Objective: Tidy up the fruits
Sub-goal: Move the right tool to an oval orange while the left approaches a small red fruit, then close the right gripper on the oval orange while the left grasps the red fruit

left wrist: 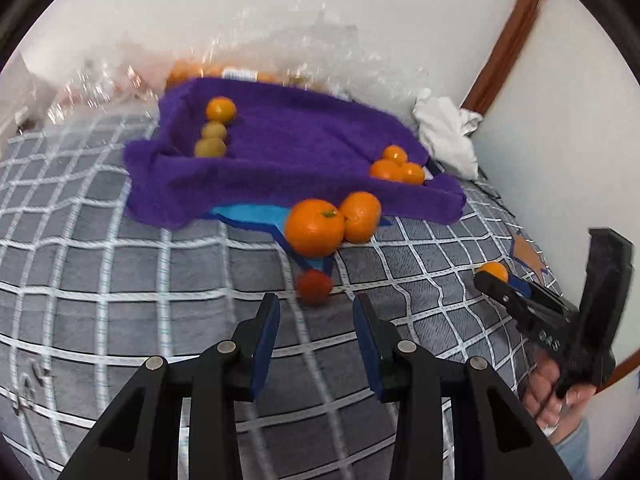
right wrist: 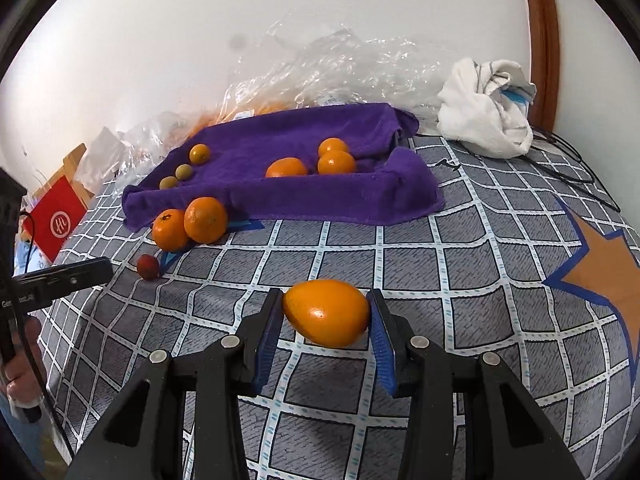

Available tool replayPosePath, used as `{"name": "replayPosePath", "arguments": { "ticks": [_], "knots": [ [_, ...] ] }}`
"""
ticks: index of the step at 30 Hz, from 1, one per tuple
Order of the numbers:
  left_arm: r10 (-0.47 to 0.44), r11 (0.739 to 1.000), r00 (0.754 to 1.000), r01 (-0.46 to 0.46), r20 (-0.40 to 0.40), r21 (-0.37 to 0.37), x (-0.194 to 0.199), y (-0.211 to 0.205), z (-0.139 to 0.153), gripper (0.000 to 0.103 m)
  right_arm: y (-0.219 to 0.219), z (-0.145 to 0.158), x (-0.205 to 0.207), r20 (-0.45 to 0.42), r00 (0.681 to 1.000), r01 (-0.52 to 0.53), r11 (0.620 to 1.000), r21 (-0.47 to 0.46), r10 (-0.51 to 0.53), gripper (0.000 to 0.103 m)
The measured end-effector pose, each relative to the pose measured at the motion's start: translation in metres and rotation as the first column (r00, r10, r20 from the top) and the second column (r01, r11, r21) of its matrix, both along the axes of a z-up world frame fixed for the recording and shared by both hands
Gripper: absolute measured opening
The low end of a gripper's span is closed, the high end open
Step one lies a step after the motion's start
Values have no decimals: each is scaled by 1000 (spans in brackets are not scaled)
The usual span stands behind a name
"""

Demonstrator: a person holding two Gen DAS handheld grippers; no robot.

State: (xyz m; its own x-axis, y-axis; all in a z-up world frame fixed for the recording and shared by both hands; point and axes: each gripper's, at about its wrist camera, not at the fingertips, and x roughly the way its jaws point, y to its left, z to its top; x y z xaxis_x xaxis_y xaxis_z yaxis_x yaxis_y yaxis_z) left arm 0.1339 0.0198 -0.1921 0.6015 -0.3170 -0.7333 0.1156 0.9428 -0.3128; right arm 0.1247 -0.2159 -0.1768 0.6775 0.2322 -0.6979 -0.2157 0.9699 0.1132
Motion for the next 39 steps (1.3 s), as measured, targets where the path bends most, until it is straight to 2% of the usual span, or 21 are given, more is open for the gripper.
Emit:
{"name": "replayPosePath", "arguments": {
  "ticks": [4, 8, 12, 15, 21, 30, 39],
  "knots": [
    [3, 1000, 1000, -3, -13, 25, 8, -18, -8, 36, -6, 0, 0, -6, 1000, -2, 999, 46, 2, 42],
    [48, 999, 999, -48, -22, 23, 13, -22, -17, 36, -11, 0, 0, -7, 1000, 4, 997, 75, -3, 42],
    [68, 997, 998, -68, 4, 26, 14, -19, -18, 36, -11, -1, 1, -11, 1000, -5, 997, 82, 6, 42],
    [57, 998, 998, -57, 5, 20, 15, -19, -19, 24, -11, -1, 0, -10, 1000, -9, 996, 88, 10, 42],
    [68, 998, 995, -69, 69, 7, 3, -12, -10, 23, -13, -1, -1, -10, 1000, -28, 992, 119, 30, 42],
    [107, 994, 990, -107, 93, -14, -10, 7, 7, 23, -4, -2, -1, -15, 999, -43, 996, 76, 44, 42],
    [117, 993, 988, -115, 98, -30, -16, 17, 4, 23, -3, -2, 0, -13, 999, -47, 996, 74, 48, 42]
  ]
}}
